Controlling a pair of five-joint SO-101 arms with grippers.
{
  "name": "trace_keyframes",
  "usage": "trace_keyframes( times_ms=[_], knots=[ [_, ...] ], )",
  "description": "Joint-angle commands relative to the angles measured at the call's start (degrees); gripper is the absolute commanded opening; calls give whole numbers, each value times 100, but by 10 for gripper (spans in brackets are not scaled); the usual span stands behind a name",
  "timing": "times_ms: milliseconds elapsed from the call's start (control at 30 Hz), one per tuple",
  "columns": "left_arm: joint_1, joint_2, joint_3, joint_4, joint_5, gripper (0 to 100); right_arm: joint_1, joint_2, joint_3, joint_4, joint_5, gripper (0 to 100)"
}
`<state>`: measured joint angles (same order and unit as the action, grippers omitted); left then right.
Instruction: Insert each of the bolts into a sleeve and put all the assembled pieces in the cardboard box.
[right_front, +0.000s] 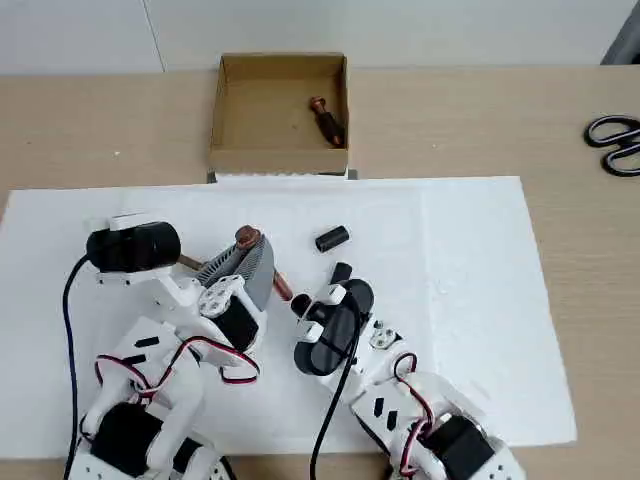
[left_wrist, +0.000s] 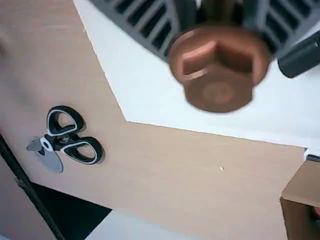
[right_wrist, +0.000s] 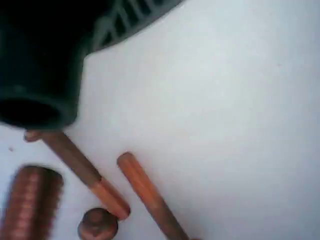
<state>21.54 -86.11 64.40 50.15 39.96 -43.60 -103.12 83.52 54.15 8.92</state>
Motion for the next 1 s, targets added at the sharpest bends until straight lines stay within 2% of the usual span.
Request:
trace_keyframes(
  times_ms=[0, 800, 967],
  knots=[
    [26, -26, -57, -193, 44, 5, -13, -40, -70, -215, 53, 3],
    [387, -18, 215, -176, 44, 5, -22, -40, -53, -453, 26, 3],
    [396, -18, 338, -457, 44, 5, -479, -40, -62, -400, 18, 3]
  ],
)
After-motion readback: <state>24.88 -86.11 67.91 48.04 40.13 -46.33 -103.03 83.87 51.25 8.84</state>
